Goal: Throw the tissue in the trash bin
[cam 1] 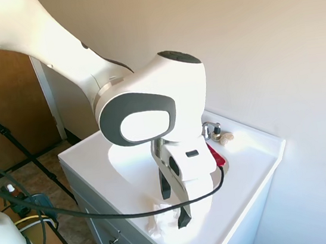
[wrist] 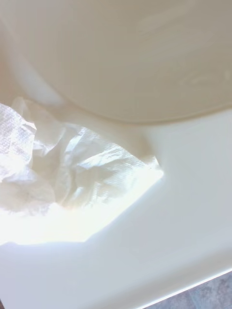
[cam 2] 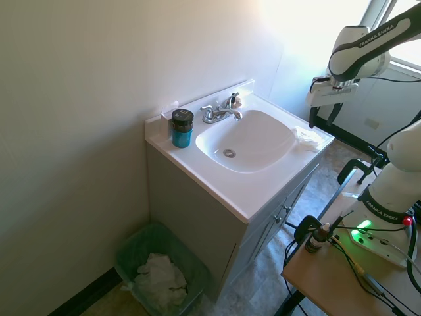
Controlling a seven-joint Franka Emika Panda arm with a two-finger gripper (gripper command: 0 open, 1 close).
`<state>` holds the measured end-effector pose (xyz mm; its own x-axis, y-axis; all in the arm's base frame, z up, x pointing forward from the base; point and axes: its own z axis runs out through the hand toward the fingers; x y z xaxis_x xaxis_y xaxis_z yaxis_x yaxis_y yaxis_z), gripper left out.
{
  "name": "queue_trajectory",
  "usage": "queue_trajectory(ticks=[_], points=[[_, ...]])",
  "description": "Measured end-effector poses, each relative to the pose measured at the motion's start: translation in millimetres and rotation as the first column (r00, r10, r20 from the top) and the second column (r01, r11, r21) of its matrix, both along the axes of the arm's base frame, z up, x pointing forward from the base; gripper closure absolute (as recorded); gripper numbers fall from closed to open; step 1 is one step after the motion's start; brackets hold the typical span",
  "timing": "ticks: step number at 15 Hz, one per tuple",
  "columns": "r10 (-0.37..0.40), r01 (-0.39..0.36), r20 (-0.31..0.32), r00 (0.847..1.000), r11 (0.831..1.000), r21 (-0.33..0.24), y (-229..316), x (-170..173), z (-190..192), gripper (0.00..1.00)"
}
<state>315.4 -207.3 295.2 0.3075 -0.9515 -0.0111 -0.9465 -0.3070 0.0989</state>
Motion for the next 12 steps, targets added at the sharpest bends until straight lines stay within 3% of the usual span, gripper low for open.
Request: queue_trajectory(ticks=[7, 8, 12], points=[[0.033, -0.032, -0.027, 0.999, 0.999, 0.024, 0.3, 3.8, -37.7, 0.0], [0.034, -0.033, -0.027, 0.999, 0.999, 0.028, 1.2, 4.6, -41.6, 1.0], [0.045, -0.044, -0.024, 0.999, 0.998, 0.053, 2.0, 7.7, -51.0, 1.0]])
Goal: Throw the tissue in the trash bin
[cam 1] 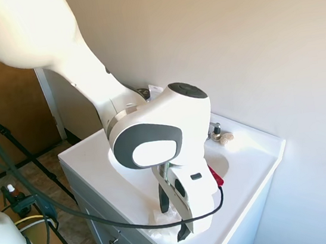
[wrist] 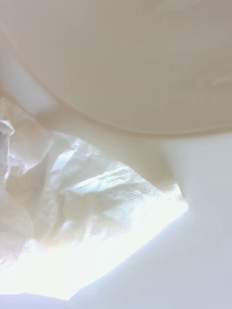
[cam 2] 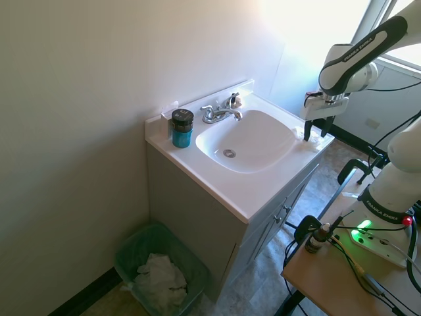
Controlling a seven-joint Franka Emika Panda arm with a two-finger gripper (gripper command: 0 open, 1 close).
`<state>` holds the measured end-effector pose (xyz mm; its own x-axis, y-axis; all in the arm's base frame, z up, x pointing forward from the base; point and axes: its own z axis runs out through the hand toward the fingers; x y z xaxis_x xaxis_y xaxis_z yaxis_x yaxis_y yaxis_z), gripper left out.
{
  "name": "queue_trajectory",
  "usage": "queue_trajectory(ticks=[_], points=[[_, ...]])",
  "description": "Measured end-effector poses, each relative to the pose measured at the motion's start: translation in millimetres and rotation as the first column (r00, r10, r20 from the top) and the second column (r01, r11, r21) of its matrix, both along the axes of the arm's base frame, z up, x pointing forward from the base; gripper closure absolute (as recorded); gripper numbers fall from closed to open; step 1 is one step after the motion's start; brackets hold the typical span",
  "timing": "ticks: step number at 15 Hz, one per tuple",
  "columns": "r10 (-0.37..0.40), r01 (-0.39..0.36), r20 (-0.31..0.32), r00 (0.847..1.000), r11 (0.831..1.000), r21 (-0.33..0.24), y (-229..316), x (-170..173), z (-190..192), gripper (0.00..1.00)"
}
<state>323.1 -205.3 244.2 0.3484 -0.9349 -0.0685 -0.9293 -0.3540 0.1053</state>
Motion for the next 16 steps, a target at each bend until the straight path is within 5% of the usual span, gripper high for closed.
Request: queue_trajectory(ticks=[16], points=[[0.042, -0.043, 0.016, 0.999, 0.998, 0.042, 13.9, 23.2, -12.0, 1.0]])
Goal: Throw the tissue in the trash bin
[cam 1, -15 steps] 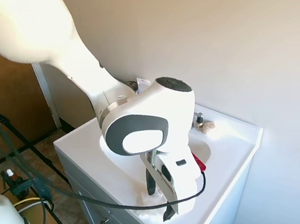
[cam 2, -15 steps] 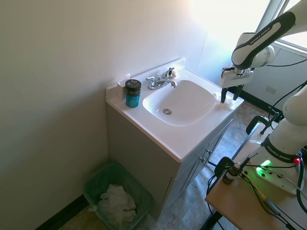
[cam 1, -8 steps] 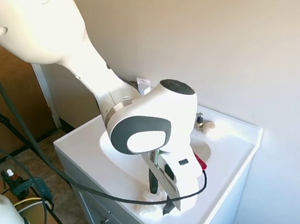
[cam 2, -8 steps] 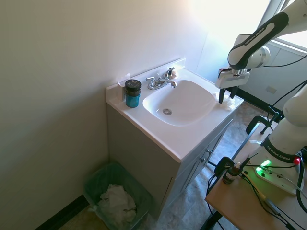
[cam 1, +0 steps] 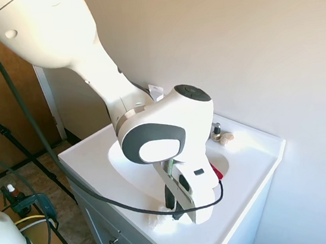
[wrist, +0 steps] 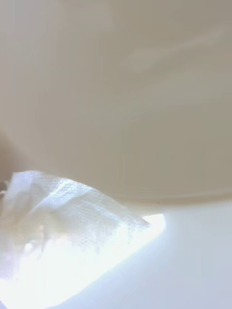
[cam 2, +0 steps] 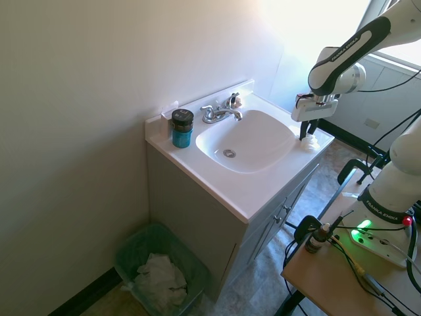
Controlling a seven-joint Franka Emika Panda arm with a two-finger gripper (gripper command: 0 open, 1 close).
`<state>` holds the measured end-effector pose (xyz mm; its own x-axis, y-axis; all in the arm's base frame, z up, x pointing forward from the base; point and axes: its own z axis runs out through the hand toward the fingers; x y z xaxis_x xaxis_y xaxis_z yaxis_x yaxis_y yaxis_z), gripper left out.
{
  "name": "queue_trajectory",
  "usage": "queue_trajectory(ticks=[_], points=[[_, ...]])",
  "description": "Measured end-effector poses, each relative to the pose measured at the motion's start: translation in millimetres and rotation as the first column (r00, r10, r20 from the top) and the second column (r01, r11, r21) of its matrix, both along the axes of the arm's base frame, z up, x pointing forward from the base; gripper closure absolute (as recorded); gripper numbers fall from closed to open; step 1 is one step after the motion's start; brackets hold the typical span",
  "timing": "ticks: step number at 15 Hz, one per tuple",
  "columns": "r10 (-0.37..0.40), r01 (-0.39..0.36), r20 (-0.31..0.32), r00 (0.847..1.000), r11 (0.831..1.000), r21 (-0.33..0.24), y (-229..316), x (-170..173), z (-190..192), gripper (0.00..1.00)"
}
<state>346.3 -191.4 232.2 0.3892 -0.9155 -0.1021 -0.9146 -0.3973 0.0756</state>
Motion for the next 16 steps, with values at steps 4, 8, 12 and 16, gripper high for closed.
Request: queue_trajectory(ticks=[4, 8, 12, 16], points=[[0.012, -0.012, 0.001, 1.0, 1.0, 0.0, 4.4, 2.7, 0.3, 1.0], [0.027, -0.027, 0.026, 0.999, 1.0, -0.008, 11.9, 9.6, 12.1, 1.0], [0.026, -0.022, 0.105, 0.994, 0.999, -0.034, 53.1, 30.2, 75.7, 1.0], [0.091, -0.075, 0.202, 0.975, 0.994, -0.083, 172.1, 53.8, 160.0, 1.0]])
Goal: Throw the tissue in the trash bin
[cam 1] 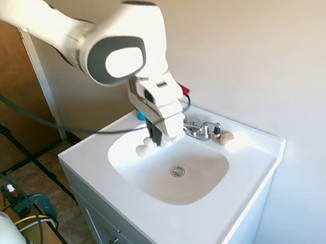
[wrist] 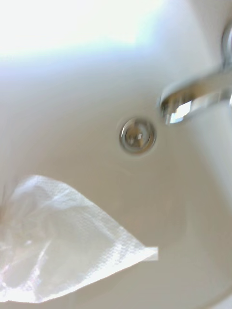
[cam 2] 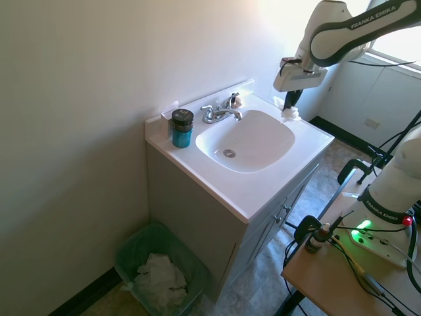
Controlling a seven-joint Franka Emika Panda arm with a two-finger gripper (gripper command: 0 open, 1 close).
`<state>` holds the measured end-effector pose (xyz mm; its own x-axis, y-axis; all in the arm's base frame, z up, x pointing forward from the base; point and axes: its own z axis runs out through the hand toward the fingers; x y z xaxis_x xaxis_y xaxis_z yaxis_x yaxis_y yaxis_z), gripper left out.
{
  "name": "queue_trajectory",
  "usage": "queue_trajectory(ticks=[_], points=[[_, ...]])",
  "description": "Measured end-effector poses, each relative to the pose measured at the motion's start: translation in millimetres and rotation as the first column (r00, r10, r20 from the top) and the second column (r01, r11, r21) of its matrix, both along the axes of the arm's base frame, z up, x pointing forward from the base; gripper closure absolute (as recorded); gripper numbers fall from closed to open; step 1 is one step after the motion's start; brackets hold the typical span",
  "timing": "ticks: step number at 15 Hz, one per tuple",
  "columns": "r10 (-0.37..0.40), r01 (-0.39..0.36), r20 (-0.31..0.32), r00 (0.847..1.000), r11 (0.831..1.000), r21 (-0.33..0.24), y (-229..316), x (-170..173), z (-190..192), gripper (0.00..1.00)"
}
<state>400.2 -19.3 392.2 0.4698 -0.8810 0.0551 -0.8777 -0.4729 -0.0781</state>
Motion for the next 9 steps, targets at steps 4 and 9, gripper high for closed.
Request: queue_trajectory(ticks=[4, 9], points=[[0.059, -0.058, 0.057, 0.997, 0.998, -0.028, 131.4, 23.4, 32.8, 1.0], [0.151, -0.148, 0.064, 0.986, 0.988, -0.052, 259.5, 64.0, 23.9, 1.0]])
